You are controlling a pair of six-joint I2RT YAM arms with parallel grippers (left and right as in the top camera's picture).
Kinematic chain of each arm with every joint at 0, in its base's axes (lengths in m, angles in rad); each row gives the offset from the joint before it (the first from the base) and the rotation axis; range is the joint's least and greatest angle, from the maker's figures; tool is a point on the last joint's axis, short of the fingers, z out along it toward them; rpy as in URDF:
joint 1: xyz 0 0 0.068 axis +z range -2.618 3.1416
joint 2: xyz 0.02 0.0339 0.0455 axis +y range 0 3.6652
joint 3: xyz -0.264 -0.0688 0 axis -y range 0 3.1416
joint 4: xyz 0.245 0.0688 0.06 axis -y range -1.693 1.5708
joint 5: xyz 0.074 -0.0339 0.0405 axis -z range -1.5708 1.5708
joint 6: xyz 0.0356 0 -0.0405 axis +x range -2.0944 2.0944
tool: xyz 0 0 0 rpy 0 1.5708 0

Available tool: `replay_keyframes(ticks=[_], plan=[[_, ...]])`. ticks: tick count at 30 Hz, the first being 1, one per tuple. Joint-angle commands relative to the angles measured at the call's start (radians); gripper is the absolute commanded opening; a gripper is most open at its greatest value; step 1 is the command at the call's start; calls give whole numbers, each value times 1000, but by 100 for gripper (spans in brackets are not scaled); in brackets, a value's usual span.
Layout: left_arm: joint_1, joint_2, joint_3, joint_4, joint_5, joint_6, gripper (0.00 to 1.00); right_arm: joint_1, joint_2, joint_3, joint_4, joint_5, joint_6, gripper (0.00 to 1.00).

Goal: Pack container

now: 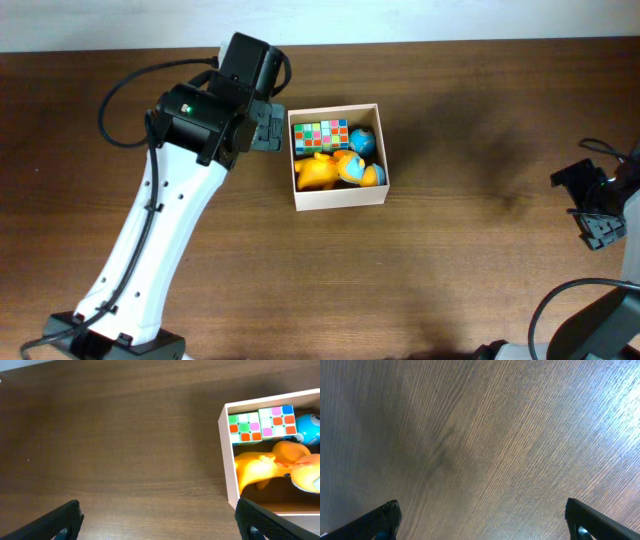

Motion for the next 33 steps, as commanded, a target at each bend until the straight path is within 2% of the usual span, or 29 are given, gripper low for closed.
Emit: replay_keyframes(ticks=[1,19,26,29,33], plan=[[4,-18,18,-2,3,-18,99,1,2,-3,1,-1,-3,99],[4,-18,18,-2,3,-17,99,1,2,-3,1,-1,-3,99],[4,-33,18,-76,-6,-18,99,1,2,-3,1,-1,-3,99],[7,-89,18,-38,-12,-17,99,1,2,-3,1,-1,-3,99],[42,-196,1,96,-8,-17,99,1,2,-3,1,-1,-3,99]])
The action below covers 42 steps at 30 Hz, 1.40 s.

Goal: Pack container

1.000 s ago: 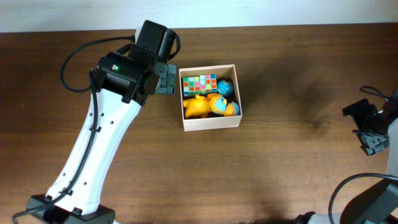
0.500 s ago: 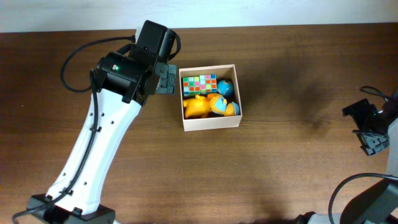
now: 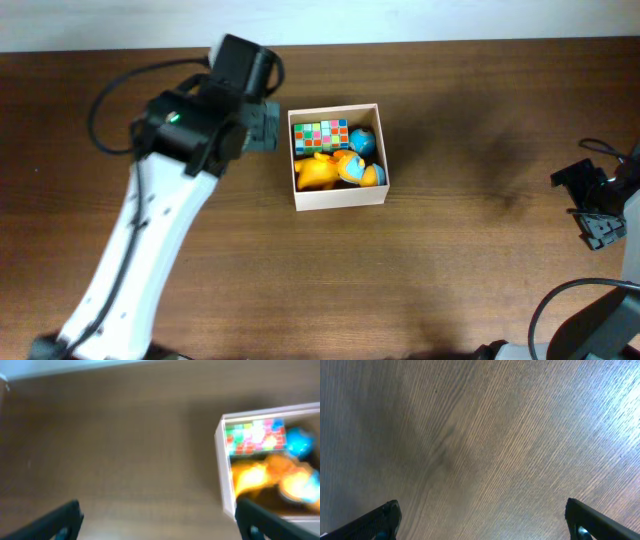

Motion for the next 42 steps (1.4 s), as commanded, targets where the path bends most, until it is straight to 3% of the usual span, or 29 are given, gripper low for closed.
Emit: replay_keyframes(ticks=[1,8,15,19,23,27,42], plan=[[47,-171,-15,112,-5,-10,99,1,2,-3,1,-1,-3,99],[184,-452,-308,490,123,-9,99,1,2,-3,1,-1,-3,99],[291,-781,-848,1080,267,74,99,1,2,-3,1,-1,-3,98],[312,-949,-1111,1308,315,96,99,1,2,-3,1,-1,-3,99],[321,-1104,-1320,1415,315,96,99,1,2,-3,1,-1,-3,99],[346,-1231,-1456,1427,319,95,99,1,2,-3,1,-1,-3,99],[375,-1582,-1830,1521,378,92,99,1,2,-3,1,-1,-3,99]])
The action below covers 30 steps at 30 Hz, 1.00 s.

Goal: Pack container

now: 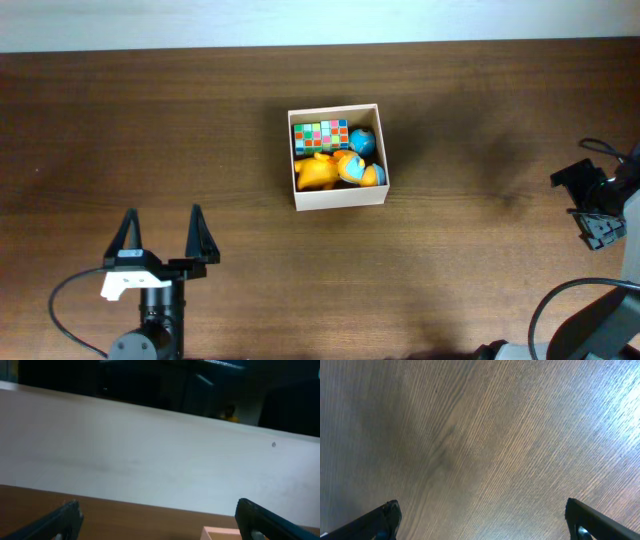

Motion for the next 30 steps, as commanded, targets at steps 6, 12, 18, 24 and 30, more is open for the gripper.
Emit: replay_keyframes(ticks=[6,12,18,24,30], plan=[[6,-108,-129,11,37,14,99,1,2,-2,1,-1,-2,99],[6,-108,-151,-84,37,16,99,1,2,-2,1,-1,-2,99],[6,-108,-151,-201,38,80,99,1,2,-2,1,-1,-3,99],[5,-108,-151,-304,41,120,99,1,2,-2,1,-1,-3,99],[6,-108,-151,-304,42,173,99,1,2,-2,1,-1,-2,99]])
